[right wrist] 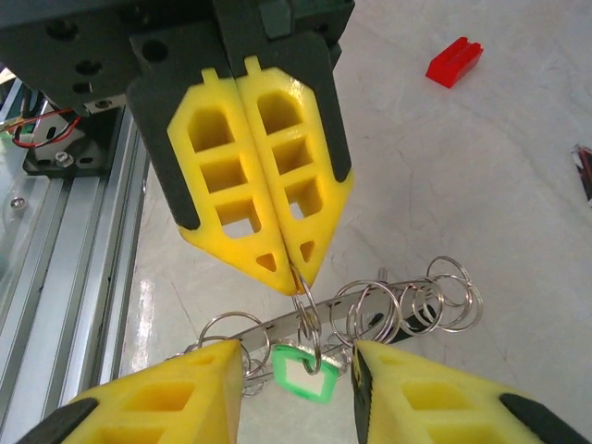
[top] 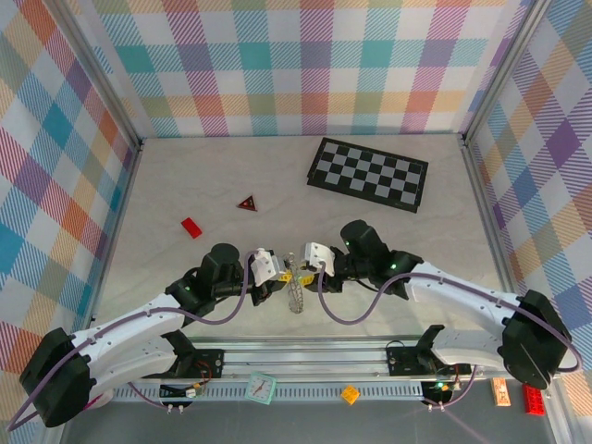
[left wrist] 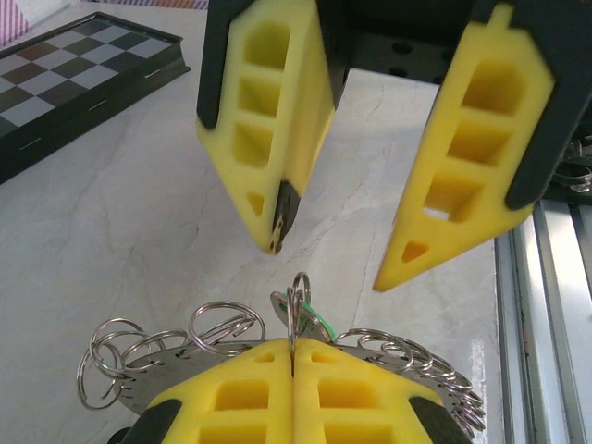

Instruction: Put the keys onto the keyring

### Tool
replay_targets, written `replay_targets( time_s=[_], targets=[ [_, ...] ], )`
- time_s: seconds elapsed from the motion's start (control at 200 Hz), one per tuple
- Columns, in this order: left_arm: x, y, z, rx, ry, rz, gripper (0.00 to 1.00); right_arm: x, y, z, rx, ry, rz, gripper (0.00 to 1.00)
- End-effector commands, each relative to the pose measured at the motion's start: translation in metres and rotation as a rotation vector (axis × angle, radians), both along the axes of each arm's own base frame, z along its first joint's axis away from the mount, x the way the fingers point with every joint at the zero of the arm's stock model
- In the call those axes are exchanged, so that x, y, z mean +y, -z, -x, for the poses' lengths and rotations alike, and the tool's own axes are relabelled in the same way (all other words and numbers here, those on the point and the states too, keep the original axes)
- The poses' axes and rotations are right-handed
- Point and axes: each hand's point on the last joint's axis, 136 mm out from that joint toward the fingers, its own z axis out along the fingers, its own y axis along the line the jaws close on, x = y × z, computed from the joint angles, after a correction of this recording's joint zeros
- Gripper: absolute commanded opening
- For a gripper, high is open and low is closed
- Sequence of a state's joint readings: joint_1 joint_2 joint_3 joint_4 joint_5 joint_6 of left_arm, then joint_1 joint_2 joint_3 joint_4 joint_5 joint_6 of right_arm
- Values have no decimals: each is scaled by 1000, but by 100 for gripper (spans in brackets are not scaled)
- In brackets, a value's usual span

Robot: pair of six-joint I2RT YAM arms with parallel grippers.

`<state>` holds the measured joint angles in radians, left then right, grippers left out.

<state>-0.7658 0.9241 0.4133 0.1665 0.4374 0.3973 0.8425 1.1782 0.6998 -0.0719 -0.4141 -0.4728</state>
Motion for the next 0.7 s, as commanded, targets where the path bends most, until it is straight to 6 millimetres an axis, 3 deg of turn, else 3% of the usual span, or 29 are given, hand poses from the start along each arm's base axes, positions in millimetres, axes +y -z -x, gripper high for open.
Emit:
replay_targets(
  time_s=[0.0, 0.325, 0.6, 0.695],
  targets=[
    [-7, -17, 10, -64, 68, 64, 0, 7, -11, 2, -26, -61, -40, 33],
    [-8, -17, 13, -64, 85, 73, 0, 14, -11, 2, -16, -90, -45, 23],
    [-6, -19, 7, -67, 48, 66, 0, 16, -15, 6, 4, -120, -41, 0],
    [-4, -18, 3, -50, 20, 35, 20, 13, -19, 7, 2, -131, -15, 0]
  ],
)
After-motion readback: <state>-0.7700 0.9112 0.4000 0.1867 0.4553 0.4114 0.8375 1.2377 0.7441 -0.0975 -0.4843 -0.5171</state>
